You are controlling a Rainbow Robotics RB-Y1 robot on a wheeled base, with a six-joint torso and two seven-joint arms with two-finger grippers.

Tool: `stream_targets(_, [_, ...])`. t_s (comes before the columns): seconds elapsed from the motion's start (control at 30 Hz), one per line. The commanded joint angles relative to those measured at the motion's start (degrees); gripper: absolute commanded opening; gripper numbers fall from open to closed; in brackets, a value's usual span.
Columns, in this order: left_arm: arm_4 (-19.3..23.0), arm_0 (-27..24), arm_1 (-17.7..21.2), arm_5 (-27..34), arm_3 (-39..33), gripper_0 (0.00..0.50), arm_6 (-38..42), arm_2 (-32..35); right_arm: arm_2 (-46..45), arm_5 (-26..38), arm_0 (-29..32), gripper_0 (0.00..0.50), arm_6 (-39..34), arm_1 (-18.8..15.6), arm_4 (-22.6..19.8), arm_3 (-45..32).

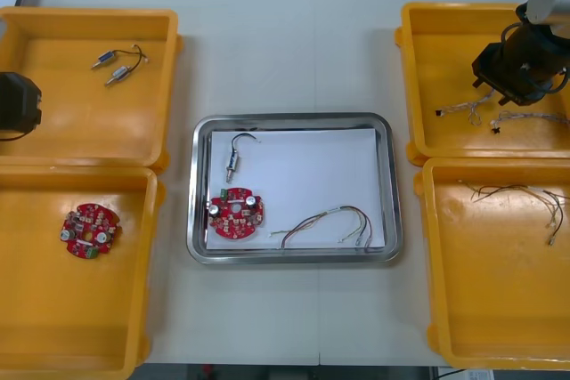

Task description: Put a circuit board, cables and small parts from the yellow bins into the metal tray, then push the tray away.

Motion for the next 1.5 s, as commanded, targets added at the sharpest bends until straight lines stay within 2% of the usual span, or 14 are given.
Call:
stream_targets(0.03, [-0.3,1.2,2.6,0.4,-1.9,0.000,-6.2,-0.5,-2.5,-0.8,-0.3,0.500,2.4,1.3,0.7,-0.5])
stream_targets(0.73, [-0.5,1.2,2.6,0.4,-1.7,0.000,-6.2,-0.5,-2.6,-2.6,2.6,0.500,2.9,1.4,0.0,-0.5])
stream_targets(0.77, [-0.6,1.2,2.6,0.4,-1.9,0.000,-6.2,-0.5,-2.6,-2.6,2.7,0.470,2.9,1.4,-0.1,-0.5])
stream_targets(0.8, [-0.6,1.2,2.5,0.4,-1.9,0.000,-6.2,-0.5,-2.6,-2.6,2.7,0.398,2.9,1.4,-0.1,-0.5])
stream_targets(0.87, [-0.6,1.2,2.6,0.4,-1.9,0.000,-6.2,-0.5,-2.6,-2.6,2.7,0.306,2.9,1.4,0.0,-0.5])
stream_targets(0.9, [-0.6,1.2,2.6,0.4,-1.9,0.000,-6.2,-0.5,-2.5,-2.6,2.7,0.140,2.9,1.4,-0.1,-0.5])
stream_targets(0.97, [-0.7,1.2,2.6,0.4,-1.9,0.000,-6.2,-0.5,-2.6,-2.6,2.7,0.042,2.9,1.4,-0.1,-0.5])
stream_targets(1.0, [-0.6,1.2,2.5,0.4,-1.9,0.000,-6.2,-0.5,-2.6,-2.6,2.7,0.017,3.0,1.4,-0.1,-0.4])
stream_targets(1.07, [-0.7,1.2,2.6,0.4,-1.9,0.000,-6.2,-0.5,-2.6,-2.6,2.7,0.000,3.1,1.4,-0.1,-0.5])
stream_targets(1.37, [-0.8,1.3,2.6,0.4,-1.9,0.000,-6.2,-0.5,-2.7,-2.2,2.6,0.000,4.7,1.2,-0.4,-1.8])
stream_targets(1.5, [-0.8,1.3,2.6,0.4,-1.9,0.000,-6.2,-0.5,-3.2,2.1,2.6,0.000,5.4,0.3,0.2,-7.0])
